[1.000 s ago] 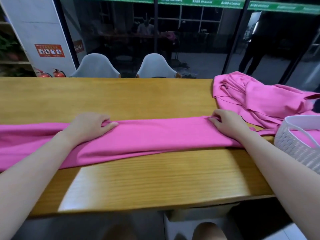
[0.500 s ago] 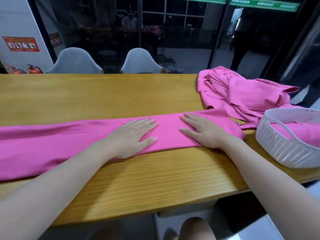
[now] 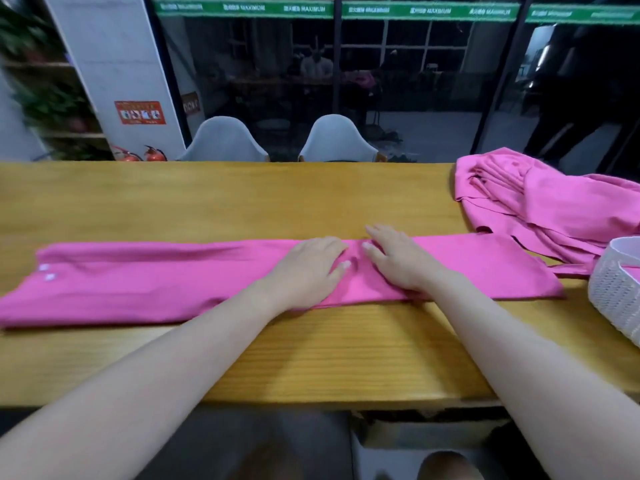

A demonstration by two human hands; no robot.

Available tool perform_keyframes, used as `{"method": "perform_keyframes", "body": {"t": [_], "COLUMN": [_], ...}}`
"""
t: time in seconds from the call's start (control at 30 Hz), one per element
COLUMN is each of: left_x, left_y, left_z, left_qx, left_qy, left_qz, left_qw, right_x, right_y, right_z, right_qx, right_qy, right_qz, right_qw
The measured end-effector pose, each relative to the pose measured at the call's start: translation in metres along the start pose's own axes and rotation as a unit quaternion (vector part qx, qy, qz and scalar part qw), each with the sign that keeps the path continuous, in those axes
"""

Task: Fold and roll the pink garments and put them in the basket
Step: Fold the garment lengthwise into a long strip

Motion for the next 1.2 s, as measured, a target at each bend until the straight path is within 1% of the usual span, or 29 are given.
{"method": "perform_keyframes", "body": {"t": [0.1,0.17,0.27,0.37,0.5,0.63,0.7,0.83,0.93,1.0,1.1,1.17,1.2], "left_x": [-0.069,-0.121,-0.176,-0.202,-0.219,-0.227,-0.237,-0.252,-0.255,-0.255,-0.259,-0.266,-0.270], "left_y": [0.026,0.045,0.069,0.083,0.091,0.101,0.103,0.095,0.099,0.109,0.117,0.107,0.100], "left_z": [0.039,0.069,0.109,0.132,0.138,0.137,0.143,0.158,0.163,0.161,0.154,0.154,0.156], "left_qx": [0.040,0.050,0.048,0.056,0.054,0.095,0.102,0.068,0.067,0.065,0.024,-0.027,-0.038], "left_qy": [0.080,0.145,0.205,0.200,0.172,0.139,0.151,0.177,0.190,0.196,0.215,0.236,0.242], "left_qz": [0.018,-0.002,-0.034,-0.058,-0.088,-0.076,-0.066,-0.071,-0.097,-0.150,-0.221,-0.219,-0.200], "left_qw": [0.996,0.988,0.977,0.976,0.980,0.983,0.981,0.979,0.975,0.967,0.951,0.946,0.949], "right_x": [-0.076,-0.119,-0.169,-0.197,-0.203,-0.203,-0.204,-0.205,-0.208,-0.210,-0.210,-0.211,-0.211], "right_y": [-0.017,-0.027,-0.041,-0.052,-0.069,-0.070,-0.071,-0.071,-0.070,-0.071,-0.077,-0.083,-0.085], "right_z": [-0.013,-0.021,-0.035,-0.043,-0.044,-0.046,-0.046,-0.045,-0.042,-0.040,-0.039,-0.038,-0.038], "right_qx": [0.016,0.023,0.030,0.050,0.066,0.068,0.069,0.082,0.109,0.087,0.007,-0.041,-0.063], "right_qy": [0.085,0.130,0.158,0.177,0.199,0.227,0.240,0.269,0.339,0.348,0.310,0.299,0.293], "right_qz": [-0.003,0.000,-0.028,-0.052,-0.049,-0.039,-0.038,-0.052,-0.079,-0.094,-0.062,-0.010,0.013], "right_qw": [0.996,0.991,0.987,0.982,0.977,0.971,0.968,0.958,0.931,0.929,0.949,0.953,0.954]}}
Point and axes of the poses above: each hand's wrist, its own z-axis away from the middle knuckle, its own y-axis out of the back of the hand, x = y × z, the point moved 5 cm from there along -z, towards the middle knuckle, and after that the axes turned 2 degrees about -y, right-handed, at the moved point
